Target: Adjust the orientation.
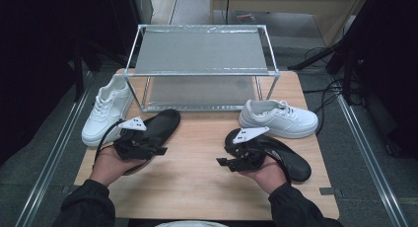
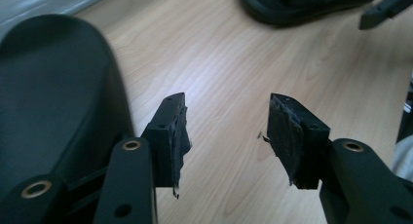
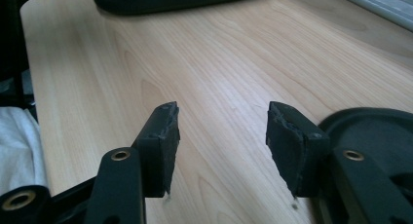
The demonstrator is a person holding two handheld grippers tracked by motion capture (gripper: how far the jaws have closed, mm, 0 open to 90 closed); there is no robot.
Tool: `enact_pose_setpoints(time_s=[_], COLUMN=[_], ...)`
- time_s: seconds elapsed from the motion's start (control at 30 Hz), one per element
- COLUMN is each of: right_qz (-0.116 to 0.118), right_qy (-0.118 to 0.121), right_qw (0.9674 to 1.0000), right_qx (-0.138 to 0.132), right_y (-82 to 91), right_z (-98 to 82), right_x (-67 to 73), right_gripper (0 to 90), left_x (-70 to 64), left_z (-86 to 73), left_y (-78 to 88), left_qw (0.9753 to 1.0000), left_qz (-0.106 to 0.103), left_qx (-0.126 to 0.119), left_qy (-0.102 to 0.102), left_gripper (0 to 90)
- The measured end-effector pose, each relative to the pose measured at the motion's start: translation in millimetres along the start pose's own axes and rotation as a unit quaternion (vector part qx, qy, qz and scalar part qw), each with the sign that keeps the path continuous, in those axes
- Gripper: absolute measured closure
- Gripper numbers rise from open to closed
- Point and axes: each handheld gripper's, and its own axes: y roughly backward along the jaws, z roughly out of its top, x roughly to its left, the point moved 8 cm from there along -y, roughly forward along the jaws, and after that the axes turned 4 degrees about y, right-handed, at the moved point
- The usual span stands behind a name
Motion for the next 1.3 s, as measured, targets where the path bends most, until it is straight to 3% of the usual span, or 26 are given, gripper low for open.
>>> enact_pose_setpoints(time_s=[0.2,0.47,0.63,0.77,0.93,1.13,1.2,1.3], right_qz=[0.007,0.013,0.01,0.004,0.003,0.005,0.005,0.004], right_qy=[0.012,0.014,0.011,0.01,0.007,0.01,0.008,0.007], right_qw=[0.9999,0.9997,0.9998,0.9998,0.9998,0.9998,0.9998,0.9998], right_qx=[0.007,0.015,0.015,0.015,0.016,0.016,0.016,0.016], right_y=[-6.3,-13.2,-15.3,-16.5,-18.6,-19.7,-19.3,-18.7], right_z=[2.1,3.2,3.3,3.5,3.4,3.7,3.6,3.5], right_x=[4.8,5.7,5.5,4.4,5.1,5.7,5.7,5.3], right_gripper=[46.4,45.9,45.4,44.8,44.8,44.8,44.8,44.8], left_x=[14.5,34.9,52.7,58.0,61.1,68.0,72.7,74.6], left_z=[-3.8,-9.1,-12.2,-13.0,-13.1,-12.7,-15.9,-19.0], left_y=[10.6,18.7,12.5,6.1,-0.1,-3.0,-6.4,-10.8], left_qw=[0.9997,0.9987,0.9978,0.9975,0.9975,0.9969,0.996,0.9961], left_qz=[0.022,0.04,0.05,0.045,0.053,0.056,0.069,0.064], left_qx=[-0.007,-0.014,-0.006,-0.003,0.002,-0.001,0.016,0.027], left_qy=[0.006,0.03,0.042,0.054,0.046,0.056,0.055,0.055], left_gripper=[49.9,49.9,50.2,49.9,52.2,55.1,55.0,56.6])
